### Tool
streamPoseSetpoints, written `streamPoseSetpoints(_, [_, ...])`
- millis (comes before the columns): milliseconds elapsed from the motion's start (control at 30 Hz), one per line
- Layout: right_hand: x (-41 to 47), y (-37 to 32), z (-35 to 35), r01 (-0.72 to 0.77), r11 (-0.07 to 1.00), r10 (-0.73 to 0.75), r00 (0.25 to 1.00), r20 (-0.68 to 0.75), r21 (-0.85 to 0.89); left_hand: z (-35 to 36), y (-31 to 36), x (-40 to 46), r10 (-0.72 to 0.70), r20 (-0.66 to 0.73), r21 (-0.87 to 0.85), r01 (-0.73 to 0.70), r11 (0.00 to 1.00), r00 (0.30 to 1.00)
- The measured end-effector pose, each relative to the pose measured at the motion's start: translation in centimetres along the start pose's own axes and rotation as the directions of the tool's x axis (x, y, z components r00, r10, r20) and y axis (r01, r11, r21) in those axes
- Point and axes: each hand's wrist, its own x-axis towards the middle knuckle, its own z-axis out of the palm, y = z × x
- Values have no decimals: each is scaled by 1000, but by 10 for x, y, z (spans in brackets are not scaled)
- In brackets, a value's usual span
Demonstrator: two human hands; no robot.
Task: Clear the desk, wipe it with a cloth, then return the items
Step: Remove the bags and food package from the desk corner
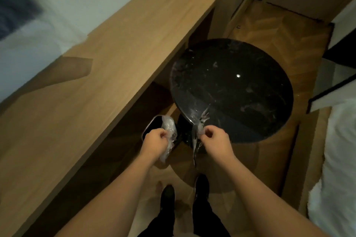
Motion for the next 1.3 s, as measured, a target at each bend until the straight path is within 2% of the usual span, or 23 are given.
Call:
streamPoseSetpoints(133, [35,-13,25,102,989,-81,978,191,-105,-19,-36,0,-175,-81,-27,173,984,981])
streamPoseSetpoints(233, [58,-12,55,69,995,-46,964,261,-77,-19,-60,7,-281,-84,-122,270,955,956])
streamPoseSetpoints(400, [108,14,113,9,1000,-4,960,281,-18,11,-106,56,-340,-62,-218,320,922,938])
streamPoseSetpoints(567, [199,80,189,46,999,-45,976,211,2,74,-182,144,-370,-118,-323,317,892,921])
streamPoseSetpoints(733, [288,164,271,49,997,-36,981,191,-60,134,-253,225,-289,-276,-345,186,920,917])
streamPoseSetpoints(833, [328,202,307,176,966,-145,975,168,-189,159,-280,267,-233,-321,-365,107,925,918])
streamPoseSetpoints(967, [379,249,351,292,907,-219,942,253,-304,182,-307,319,-152,-422,-390,-27,920,894])
streamPoseSetpoints(1100, [422,284,386,334,859,-234,931,282,-388,197,-330,360,-48,-459,-330,-120,936,887])
streamPoseSetpoints(1300, [458,306,424,325,763,-160,933,323,-558,198,-356,392,80,-467,-207,-197,958,880])
